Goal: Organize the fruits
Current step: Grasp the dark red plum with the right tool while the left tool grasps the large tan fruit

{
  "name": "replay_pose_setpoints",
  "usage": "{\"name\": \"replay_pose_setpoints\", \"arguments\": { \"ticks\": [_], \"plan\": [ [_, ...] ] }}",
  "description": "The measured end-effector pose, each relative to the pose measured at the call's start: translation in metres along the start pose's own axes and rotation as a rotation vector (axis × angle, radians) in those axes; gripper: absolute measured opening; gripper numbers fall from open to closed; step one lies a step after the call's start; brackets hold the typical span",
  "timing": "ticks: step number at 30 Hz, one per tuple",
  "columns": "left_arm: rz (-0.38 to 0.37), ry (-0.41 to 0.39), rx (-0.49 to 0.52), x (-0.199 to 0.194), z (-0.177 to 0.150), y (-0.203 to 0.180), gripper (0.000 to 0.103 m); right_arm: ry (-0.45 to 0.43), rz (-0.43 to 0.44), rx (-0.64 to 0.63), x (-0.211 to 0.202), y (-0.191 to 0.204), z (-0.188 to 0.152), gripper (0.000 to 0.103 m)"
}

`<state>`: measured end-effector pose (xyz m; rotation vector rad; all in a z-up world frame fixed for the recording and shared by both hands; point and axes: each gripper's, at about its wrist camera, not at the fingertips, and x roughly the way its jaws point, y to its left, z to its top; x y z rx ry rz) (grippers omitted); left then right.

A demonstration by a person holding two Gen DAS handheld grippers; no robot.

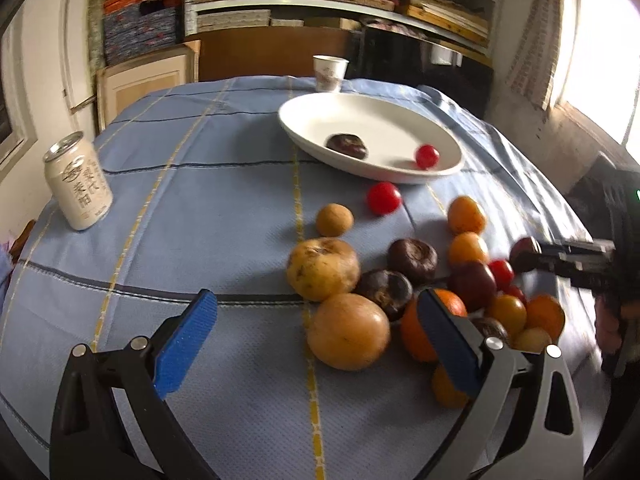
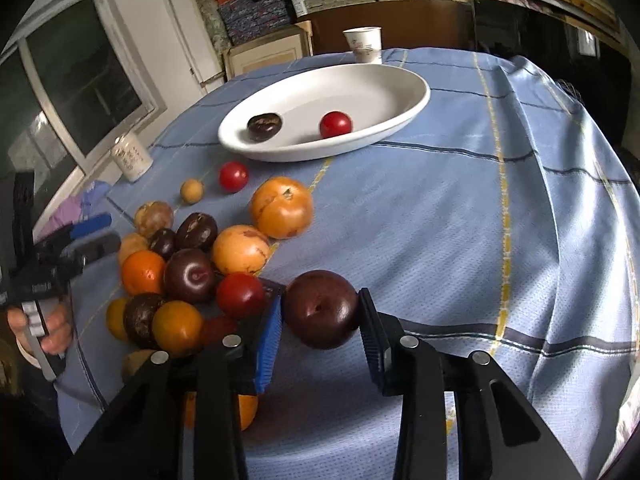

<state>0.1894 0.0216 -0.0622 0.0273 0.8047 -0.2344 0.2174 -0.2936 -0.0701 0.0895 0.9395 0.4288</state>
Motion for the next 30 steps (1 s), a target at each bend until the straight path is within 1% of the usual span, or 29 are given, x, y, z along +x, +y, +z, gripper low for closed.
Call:
{"name": "replay_pose_setpoints", "arguments": {
  "ticks": [2, 3, 6, 8, 11, 14, 16, 17, 20, 26, 28, 30],
  "plan": [
    [-0.025, 0.009, 0.025, -0.001, -0.004, -0.002, 0.081, 0.000, 0.002, 0.016, 0.000, -0.003, 0.000, 0.038],
    [-0.039, 0.017, 0.028, 0.000, -0.006, -0.002, 0.071, 0.001, 0.005, 0.021, 0.000, -0.004, 0.000, 0.038],
    [-0.071, 0.047, 0.019, 0.003, -0.011, 0.000, 0.061, 0.000, -0.001, 0.016, 0.000, -0.002, 0.000, 0.038],
    [-0.099, 0.059, 0.024, 0.004, -0.013, -0.001, 0.060, 0.000, -0.003, 0.015, 0.000, -0.002, 0.000, 0.038],
    [-0.098, 0.076, 0.042, 0.008, -0.015, -0.005, 0.060, 0.000, -0.003, 0.013, 0.000, -0.001, -0.001, 0.038],
    [-0.101, 0.104, 0.029, 0.014, -0.016, -0.003, 0.060, 0.000, -0.003, 0.014, 0.000, -0.002, -0.001, 0.038],
    [-0.106, 0.125, 0.019, 0.018, -0.016, -0.001, 0.054, -0.001, -0.004, 0.013, 0.000, -0.002, -0.001, 0.038],
    [-0.117, 0.133, 0.016, 0.020, -0.016, -0.001, 0.053, -0.002, -0.004, 0.012, -0.001, -0.001, -0.002, 0.038],
    [-0.126, 0.132, 0.024, 0.021, -0.017, -0.003, 0.047, -0.005, -0.005, 0.011, -0.001, -0.001, -0.002, 0.038],
    [-0.121, 0.126, 0.026, 0.020, -0.016, -0.004, 0.046, -0.009, -0.003, 0.006, -0.003, 0.001, -0.003, 0.038],
    [-0.112, 0.108, 0.023, 0.016, -0.016, -0.004, 0.045, -0.023, -0.003, 0.008, -0.005, 0.000, -0.002, 0.038],
    [-0.114, 0.068, 0.004, 0.007, -0.014, 0.000, 0.045, -0.046, 0.000, 0.024, -0.009, -0.002, -0.002, 0.038]
  ]
}}
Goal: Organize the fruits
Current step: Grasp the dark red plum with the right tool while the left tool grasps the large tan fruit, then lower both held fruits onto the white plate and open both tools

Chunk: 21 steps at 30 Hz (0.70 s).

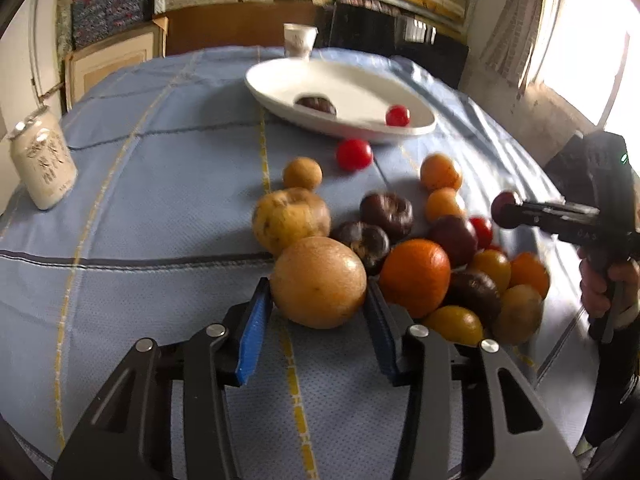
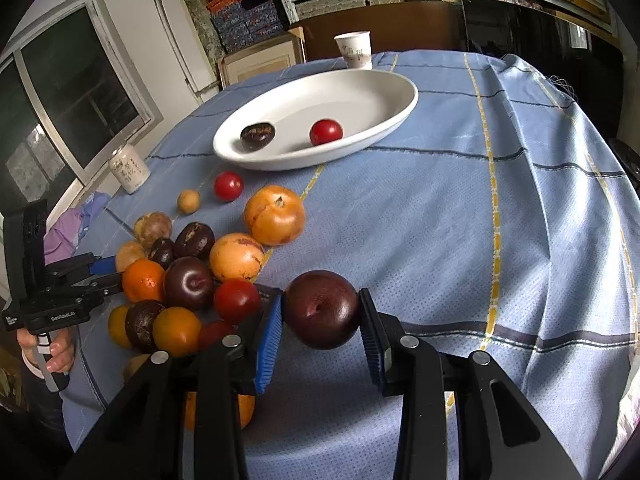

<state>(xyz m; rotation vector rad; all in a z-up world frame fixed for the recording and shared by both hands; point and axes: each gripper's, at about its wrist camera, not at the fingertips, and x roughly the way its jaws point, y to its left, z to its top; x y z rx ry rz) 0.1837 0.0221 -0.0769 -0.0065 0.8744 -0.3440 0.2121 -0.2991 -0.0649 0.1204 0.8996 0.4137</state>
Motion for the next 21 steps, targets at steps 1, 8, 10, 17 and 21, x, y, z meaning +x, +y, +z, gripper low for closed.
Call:
{"name": "replay_pose_setpoints", "arguments": {
  "ticks": [1, 8, 10, 17, 21],
  "plan": [
    [-0.006, -0.019, -0.012, -0.005, 0.002, 0.002, 0.045, -0.014, -0.001, 0.007, -0.002, -0.001, 0.001, 0.038],
    [-0.075, -0.046, 0.002, -0.013, 0.072, 0.001, 0.045, -0.114, 0.044, 0.060, -0.004, 0.006, 0.060, 0.038],
    [-0.069, -0.023, -0.017, 0.008, 0.107, 0.004, 0.045, -0.149, 0.026, 0.084, 0.007, 0.003, 0.086, 0.038],
    [0.008, 0.051, -0.053, 0.088, 0.178, 0.014, 0.045, -0.128, -0.045, 0.168, 0.068, -0.023, 0.129, 0.038],
    [0.017, 0.087, -0.070, 0.113, 0.193, 0.017, 0.055, -0.108, -0.021, 0.165, 0.082, -0.026, 0.136, 0.052]
  ]
}}
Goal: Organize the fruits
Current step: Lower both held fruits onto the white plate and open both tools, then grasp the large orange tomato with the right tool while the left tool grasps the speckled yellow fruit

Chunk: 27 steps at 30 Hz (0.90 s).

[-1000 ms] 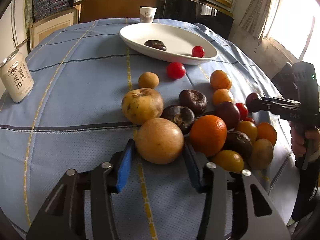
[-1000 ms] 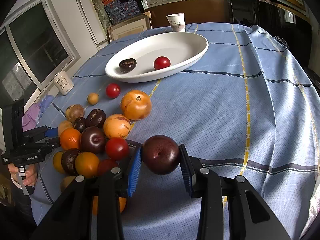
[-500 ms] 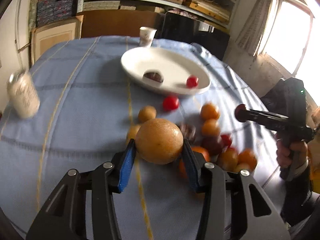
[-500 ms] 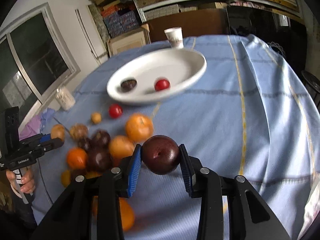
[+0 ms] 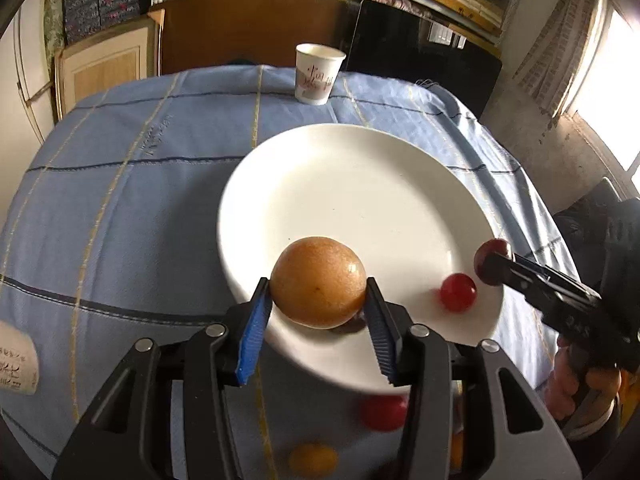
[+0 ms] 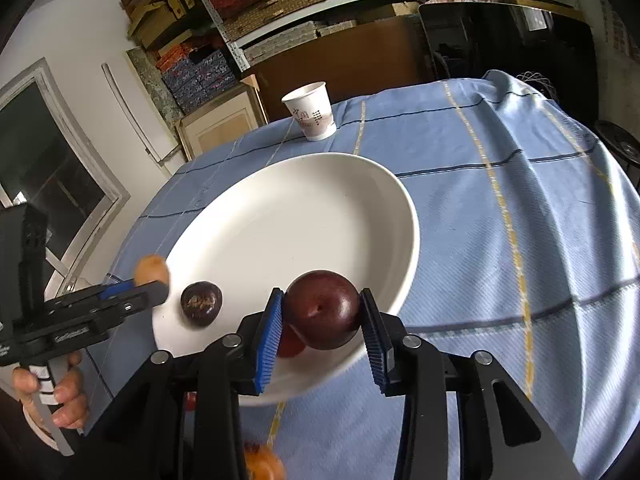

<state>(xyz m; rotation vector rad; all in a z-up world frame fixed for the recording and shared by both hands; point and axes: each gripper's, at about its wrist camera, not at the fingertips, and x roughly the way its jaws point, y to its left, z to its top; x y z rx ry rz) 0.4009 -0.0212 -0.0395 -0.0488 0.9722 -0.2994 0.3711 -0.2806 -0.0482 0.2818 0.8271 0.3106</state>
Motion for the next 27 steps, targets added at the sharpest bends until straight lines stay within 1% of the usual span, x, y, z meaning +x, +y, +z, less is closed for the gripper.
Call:
{"name": "replay_pose_setpoints", "arguments": {
  "ticks": [1, 3, 4, 5, 7, 8, 9, 11, 13, 14, 15, 17, 19, 20, 21, 23, 24, 25, 27],
  "plan": [
    [-0.005, -0.001, -0.009, -0.001, 0.001, 0.001, 0.074, -0.005, 0.005, -0.003, -0.003, 0.002, 0.000, 0.065],
    [-0.006, -0.049, -0.025, -0.015, -0.003, 0.003, 0.093, -0.040, -0.003, -0.032, -0.018, 0.009, -0.001, 0.070],
    [0.002, -0.077, -0.026, -0.025, -0.007, 0.003, 0.094, -0.051, -0.006, -0.058, -0.026, 0.014, -0.001, 0.077],
    [0.010, -0.093, -0.020, -0.034, -0.011, 0.002, 0.095, -0.062, -0.007, -0.079, -0.034, 0.018, -0.002, 0.082],
    [0.021, -0.123, -0.003, -0.055, -0.024, 0.002, 0.096, -0.095, 0.011, -0.101, -0.053, 0.028, -0.007, 0.094],
    [0.027, -0.136, 0.000, -0.062, -0.030, 0.002, 0.097, -0.107, 0.019, -0.103, -0.061, 0.031, -0.010, 0.098],
    [0.048, -0.161, -0.001, -0.072, -0.041, 0.003, 0.098, -0.129, 0.017, -0.100, -0.069, 0.035, -0.015, 0.100],
    [0.090, -0.203, -0.020, -0.084, -0.059, 0.005, 0.098, -0.156, -0.011, -0.068, -0.078, 0.036, -0.027, 0.100],
    [0.110, -0.231, -0.038, -0.091, -0.084, 0.010, 0.098, -0.148, -0.010, -0.056, -0.082, 0.036, -0.035, 0.100],
    [0.121, -0.229, -0.046, -0.092, -0.094, 0.012, 0.098, -0.145, 0.011, -0.057, -0.083, 0.036, -0.039, 0.100],
    [0.126, -0.223, -0.053, -0.093, -0.101, 0.015, 0.098, -0.146, 0.055, -0.058, -0.085, 0.034, -0.043, 0.100],
    [0.130, -0.202, -0.073, -0.094, -0.117, 0.020, 0.098, -0.157, 0.095, -0.040, -0.086, 0.031, -0.050, 0.100],
    [0.134, -0.197, -0.093, -0.095, -0.127, 0.025, 0.098, -0.188, 0.160, 0.023, -0.086, 0.024, -0.060, 0.100],
    [0.141, -0.194, -0.104, -0.094, -0.131, 0.027, 0.098, -0.185, 0.184, 0.043, -0.086, 0.023, -0.063, 0.100],
    [0.157, -0.186, -0.110, -0.093, -0.136, 0.029, 0.098, -0.164, 0.211, 0.070, -0.082, 0.021, -0.065, 0.100],
    [0.188, -0.170, -0.104, -0.090, -0.141, 0.030, 0.098, -0.089, 0.219, 0.084, -0.074, 0.023, -0.067, 0.100],
    [0.197, -0.167, -0.100, -0.091, -0.144, 0.031, 0.098, -0.025, 0.214, 0.066, -0.068, 0.026, -0.067, 0.100],
    [0.200, -0.163, -0.098, -0.090, -0.145, 0.031, 0.098, 0.008, 0.205, 0.042, -0.065, 0.029, -0.067, 0.100],
    [0.192, -0.155, -0.093, -0.089, -0.147, 0.030, 0.098, 0.040, 0.188, -0.017, -0.062, 0.034, -0.069, 0.100]
  ]
}}
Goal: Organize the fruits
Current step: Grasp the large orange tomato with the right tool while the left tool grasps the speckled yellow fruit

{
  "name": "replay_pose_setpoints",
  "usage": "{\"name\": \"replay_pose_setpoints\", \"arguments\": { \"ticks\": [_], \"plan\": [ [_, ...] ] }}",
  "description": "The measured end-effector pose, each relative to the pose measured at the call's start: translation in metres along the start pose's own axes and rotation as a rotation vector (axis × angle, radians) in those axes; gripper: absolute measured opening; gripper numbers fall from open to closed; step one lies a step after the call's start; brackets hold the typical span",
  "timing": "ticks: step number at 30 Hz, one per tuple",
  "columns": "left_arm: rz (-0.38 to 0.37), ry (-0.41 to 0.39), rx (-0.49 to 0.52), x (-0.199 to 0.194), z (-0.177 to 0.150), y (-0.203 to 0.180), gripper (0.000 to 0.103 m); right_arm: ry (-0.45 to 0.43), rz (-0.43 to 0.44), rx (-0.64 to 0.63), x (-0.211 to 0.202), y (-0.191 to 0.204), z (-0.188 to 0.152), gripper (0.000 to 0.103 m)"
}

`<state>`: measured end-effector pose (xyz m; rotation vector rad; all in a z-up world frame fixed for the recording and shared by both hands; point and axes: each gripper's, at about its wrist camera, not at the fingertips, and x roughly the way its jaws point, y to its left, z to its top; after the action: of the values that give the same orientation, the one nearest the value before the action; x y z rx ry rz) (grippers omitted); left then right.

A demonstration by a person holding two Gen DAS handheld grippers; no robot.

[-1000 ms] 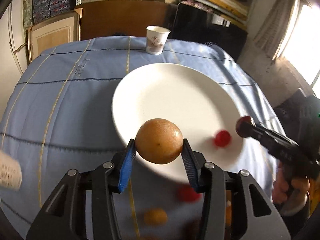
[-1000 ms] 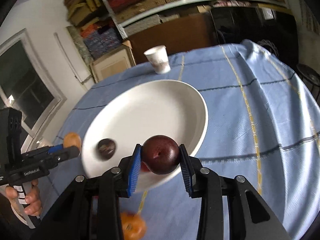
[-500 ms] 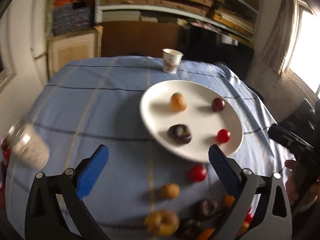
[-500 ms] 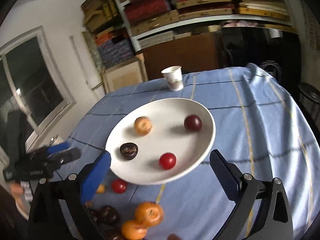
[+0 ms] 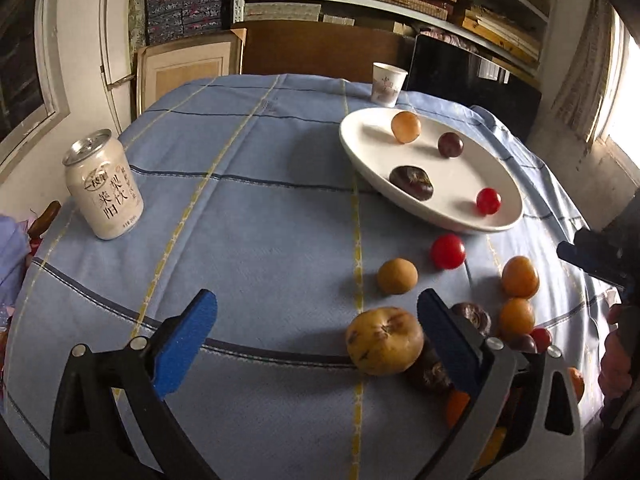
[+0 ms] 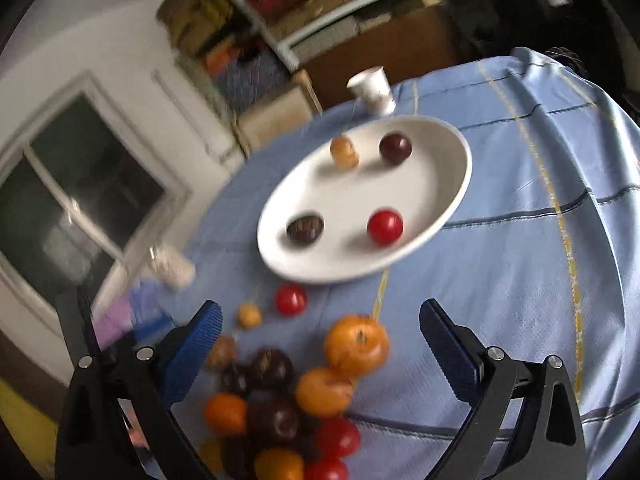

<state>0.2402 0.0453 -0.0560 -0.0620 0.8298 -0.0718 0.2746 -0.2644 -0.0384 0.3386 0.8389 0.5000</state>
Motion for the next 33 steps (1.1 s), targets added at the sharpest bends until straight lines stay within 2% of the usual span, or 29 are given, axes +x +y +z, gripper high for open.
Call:
{"name": "replay_pose_setpoints", "arguments": {
  "ticks": [2, 5, 6, 10, 20, 25, 33],
  "plan": [
    [-0.004, 0.004, 0.002, 0.000, -0.001, 0.000, 0.098, 0.019, -0.039, -0.044, 0.004, 0.006, -0.003, 0.100],
    [-0.025, 0.016, -0.003, 0.001, -0.002, 0.000, 0.098, 0.057, -0.037, -0.050, 0.011, 0.005, -0.007, 0.098],
    [-0.027, 0.018, -0.004, 0.002, -0.002, 0.000, 0.098, 0.079, -0.034, -0.045, 0.015, 0.003, -0.011, 0.092],
    [-0.018, 0.018, 0.001, 0.001, -0.002, -0.002, 0.098, 0.120, -0.055, -0.021, 0.023, -0.004, -0.015, 0.082],
    [0.007, 0.006, 0.042, -0.002, -0.004, -0.010, 0.098, 0.168, -0.106, -0.048, 0.037, -0.006, -0.020, 0.061],
    [0.014, 0.009, 0.051, -0.001, -0.005, -0.011, 0.098, 0.172, -0.121, -0.070, 0.040, -0.005, -0.021, 0.044],
    [0.000, 0.026, 0.080, 0.004, -0.007, -0.017, 0.098, 0.131, -0.098, -0.022, 0.028, -0.010, -0.015, 0.043]
  ]
}}
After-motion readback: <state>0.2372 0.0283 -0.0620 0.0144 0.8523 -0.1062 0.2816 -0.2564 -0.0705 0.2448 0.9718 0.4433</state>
